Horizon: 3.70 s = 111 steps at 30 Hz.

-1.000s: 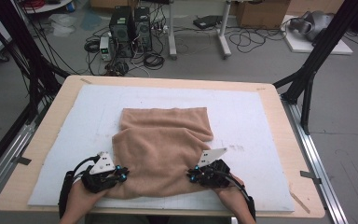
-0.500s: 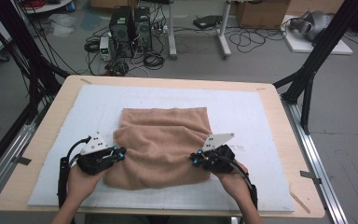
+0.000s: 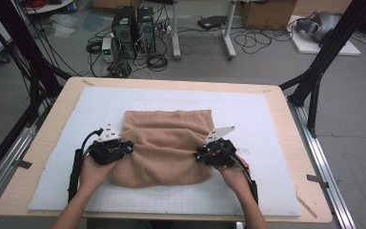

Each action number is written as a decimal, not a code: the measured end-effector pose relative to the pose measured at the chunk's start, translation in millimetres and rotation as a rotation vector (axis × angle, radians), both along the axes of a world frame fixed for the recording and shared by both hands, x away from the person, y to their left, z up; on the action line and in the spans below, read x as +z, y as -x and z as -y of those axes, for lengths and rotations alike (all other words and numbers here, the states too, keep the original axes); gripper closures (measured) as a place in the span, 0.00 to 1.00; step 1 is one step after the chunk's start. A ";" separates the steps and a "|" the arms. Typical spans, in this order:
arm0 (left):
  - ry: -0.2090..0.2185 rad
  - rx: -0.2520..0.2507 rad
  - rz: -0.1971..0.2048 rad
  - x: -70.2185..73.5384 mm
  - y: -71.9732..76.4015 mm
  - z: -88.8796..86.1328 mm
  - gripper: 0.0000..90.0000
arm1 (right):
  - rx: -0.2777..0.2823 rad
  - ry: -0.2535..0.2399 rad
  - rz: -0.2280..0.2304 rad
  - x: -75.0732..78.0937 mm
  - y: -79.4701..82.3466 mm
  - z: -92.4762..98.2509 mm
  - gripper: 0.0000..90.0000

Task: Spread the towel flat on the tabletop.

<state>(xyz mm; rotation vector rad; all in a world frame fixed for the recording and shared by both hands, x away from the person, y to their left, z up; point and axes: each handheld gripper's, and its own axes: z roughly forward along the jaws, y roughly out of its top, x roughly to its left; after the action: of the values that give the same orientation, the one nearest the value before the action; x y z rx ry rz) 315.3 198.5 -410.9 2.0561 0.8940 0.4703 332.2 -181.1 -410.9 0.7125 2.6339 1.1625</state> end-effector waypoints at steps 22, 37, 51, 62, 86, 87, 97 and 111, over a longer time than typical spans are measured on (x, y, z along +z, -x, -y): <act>0.037 -0.099 0.062 11.0 81.7 -21.2 0.65 | 0.075 -0.022 0.061 10.4 74.6 8.1 0.67; -0.066 -0.205 -0.055 -30.3 81.9 -3.1 0.59 | 0.102 0.038 -0.012 -25.9 66.8 -12.0 0.59; -0.053 -0.211 -0.028 -26.1 82.1 -3.6 0.94 | 0.133 0.035 -0.023 -24.6 62.5 -14.6 0.93; 0.024 -0.182 0.057 14.5 93.8 -20.6 0.94 | 0.146 0.001 0.038 10.7 78.8 -2.9 0.93; 0.027 0.012 0.019 11.0 -22.8 0.6 0.94 | -0.020 0.010 0.002 12.6 -18.5 -2.4 0.93; 0.010 0.024 -0.002 6.3 -30.4 2.1 0.94 | -0.028 0.013 -0.006 9.8 -22.6 -3.2 0.93; -0.001 0.021 -0.024 3.1 -34.5 0.7 0.87 | -0.054 -0.020 -0.024 3.3 -31.5 -2.6 0.80; 0.025 -0.036 0.037 31.2 9.3 -25.5 0.65 | -0.044 -0.080 0.071 32.7 11.2 15.0 0.65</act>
<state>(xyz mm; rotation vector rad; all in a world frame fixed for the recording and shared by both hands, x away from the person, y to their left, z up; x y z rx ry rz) 306.0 224.0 -379.7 2.0311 0.8359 0.4744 320.9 -196.1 -378.2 0.7255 2.5132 1.2626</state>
